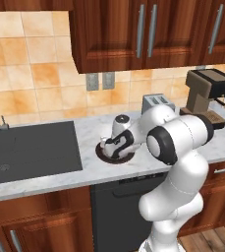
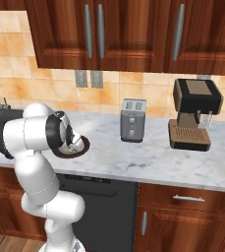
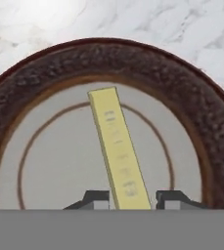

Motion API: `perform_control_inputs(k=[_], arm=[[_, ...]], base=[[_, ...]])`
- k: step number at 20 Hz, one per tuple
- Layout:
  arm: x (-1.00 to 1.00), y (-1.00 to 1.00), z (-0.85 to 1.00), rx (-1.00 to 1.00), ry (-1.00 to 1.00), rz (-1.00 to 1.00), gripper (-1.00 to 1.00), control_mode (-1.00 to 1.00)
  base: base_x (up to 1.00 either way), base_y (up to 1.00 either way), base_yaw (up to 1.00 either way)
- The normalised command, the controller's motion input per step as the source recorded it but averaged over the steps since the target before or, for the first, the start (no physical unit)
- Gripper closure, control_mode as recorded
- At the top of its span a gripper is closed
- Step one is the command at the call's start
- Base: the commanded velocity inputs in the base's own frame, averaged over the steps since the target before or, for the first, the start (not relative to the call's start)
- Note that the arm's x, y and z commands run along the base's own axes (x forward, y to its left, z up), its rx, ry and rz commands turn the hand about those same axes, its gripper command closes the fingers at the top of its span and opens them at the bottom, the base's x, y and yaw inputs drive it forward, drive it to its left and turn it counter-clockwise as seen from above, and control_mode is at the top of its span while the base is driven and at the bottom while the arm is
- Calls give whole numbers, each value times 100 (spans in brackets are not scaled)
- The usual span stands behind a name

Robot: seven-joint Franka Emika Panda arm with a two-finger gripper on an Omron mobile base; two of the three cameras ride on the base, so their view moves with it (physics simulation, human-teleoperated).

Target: Pick up the butter stick and place it in the pan. Then turn on the burner for the pan.

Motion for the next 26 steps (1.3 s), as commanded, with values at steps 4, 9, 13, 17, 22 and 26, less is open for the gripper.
perform_control_inputs(k=[4, 9, 13, 17, 22, 26], arm=[[-7, 2, 1, -1, -8, 0, 100, -100], [-20, 1, 14, -2, -9, 0, 100, -100], [-28, 0, 42, -4, -9, 0, 100, -100], [-21, 0, 57, 0, -2, -1, 100, -100], [-18, 0, 70, 0, 2, 0, 100, -100], [-31, 0, 64, 1, 6, 0, 100, -100]], base=[[0, 0, 0], [0, 0, 0], [0, 0, 0], [0, 0, 0], [0, 0, 0], [0, 0, 0]])
